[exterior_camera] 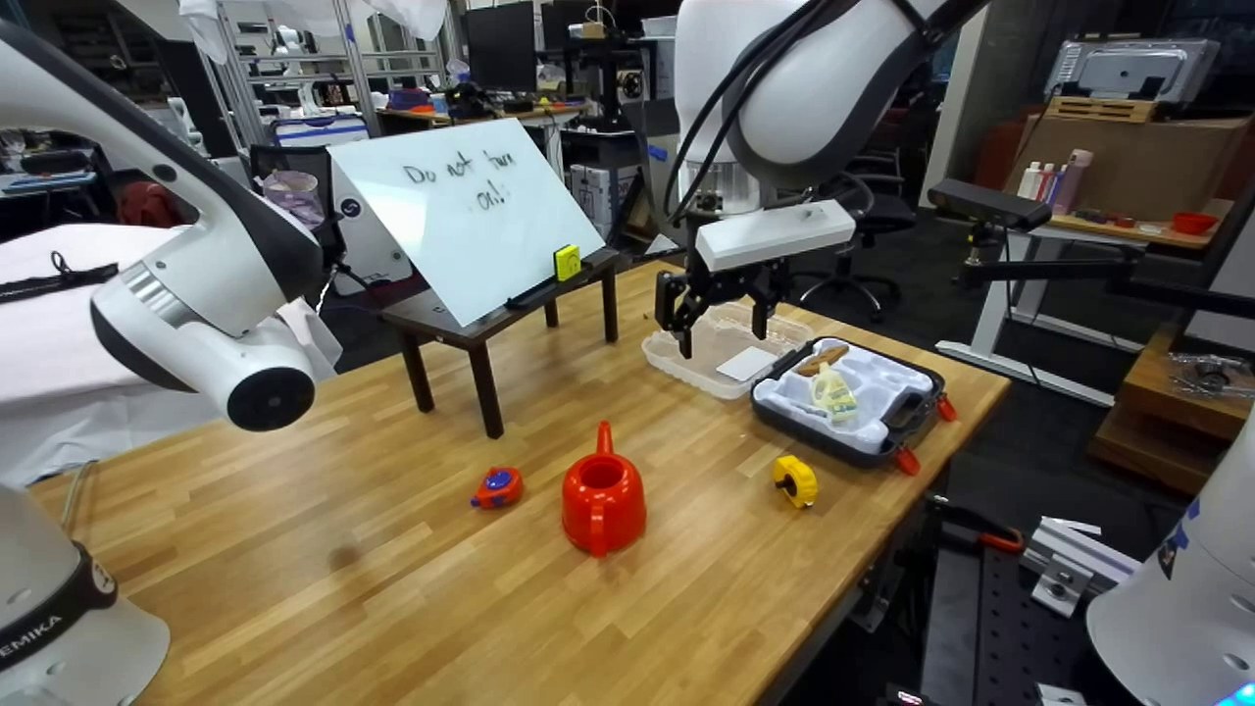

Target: Move the measuring tape slightly to the left

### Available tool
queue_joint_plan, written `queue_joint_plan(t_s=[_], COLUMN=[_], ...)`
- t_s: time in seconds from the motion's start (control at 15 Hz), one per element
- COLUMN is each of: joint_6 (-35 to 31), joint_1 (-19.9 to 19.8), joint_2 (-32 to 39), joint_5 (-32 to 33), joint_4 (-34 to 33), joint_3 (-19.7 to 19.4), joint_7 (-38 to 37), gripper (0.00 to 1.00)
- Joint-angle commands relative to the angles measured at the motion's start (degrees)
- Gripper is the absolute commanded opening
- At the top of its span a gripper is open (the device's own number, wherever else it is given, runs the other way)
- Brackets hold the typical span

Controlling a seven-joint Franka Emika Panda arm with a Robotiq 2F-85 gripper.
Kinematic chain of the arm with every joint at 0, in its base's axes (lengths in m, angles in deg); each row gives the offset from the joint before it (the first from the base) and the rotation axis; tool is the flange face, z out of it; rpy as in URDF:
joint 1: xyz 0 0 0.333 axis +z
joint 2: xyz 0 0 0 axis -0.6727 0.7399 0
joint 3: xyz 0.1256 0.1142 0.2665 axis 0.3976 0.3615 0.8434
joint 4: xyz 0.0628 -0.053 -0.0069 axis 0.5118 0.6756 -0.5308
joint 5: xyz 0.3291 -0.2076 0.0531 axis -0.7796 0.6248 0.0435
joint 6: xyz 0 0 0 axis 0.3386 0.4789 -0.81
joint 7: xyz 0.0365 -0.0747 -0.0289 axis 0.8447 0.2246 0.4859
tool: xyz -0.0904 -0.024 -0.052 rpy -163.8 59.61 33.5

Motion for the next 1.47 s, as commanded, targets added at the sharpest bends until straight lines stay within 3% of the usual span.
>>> queue_joint_plan(t_s=[0.0, 0.67, 0.87, 0.93, 1.4], joint_6=[-1.41, -1.80, -1.48, -0.07, -0.07], joint_1=[-0.65, -0.82, -0.68, -0.51, -0.50], joint_2=[2.36, 6.19, 6.76, 6.61, 6.67], joint_5=[-0.27, -1.80, -8.07, -4.27, -6.93], joint_4=[-0.36, 4.30, 5.50, 4.89, 5.20], joint_3=[-1.39, -4.82, -5.41, -5.22, -5.25], joint_7=[0.11, -1.47, 1.33, -0.75, 0.00], gripper=[1.00, 1.00, 1.00, 1.00, 1.00])
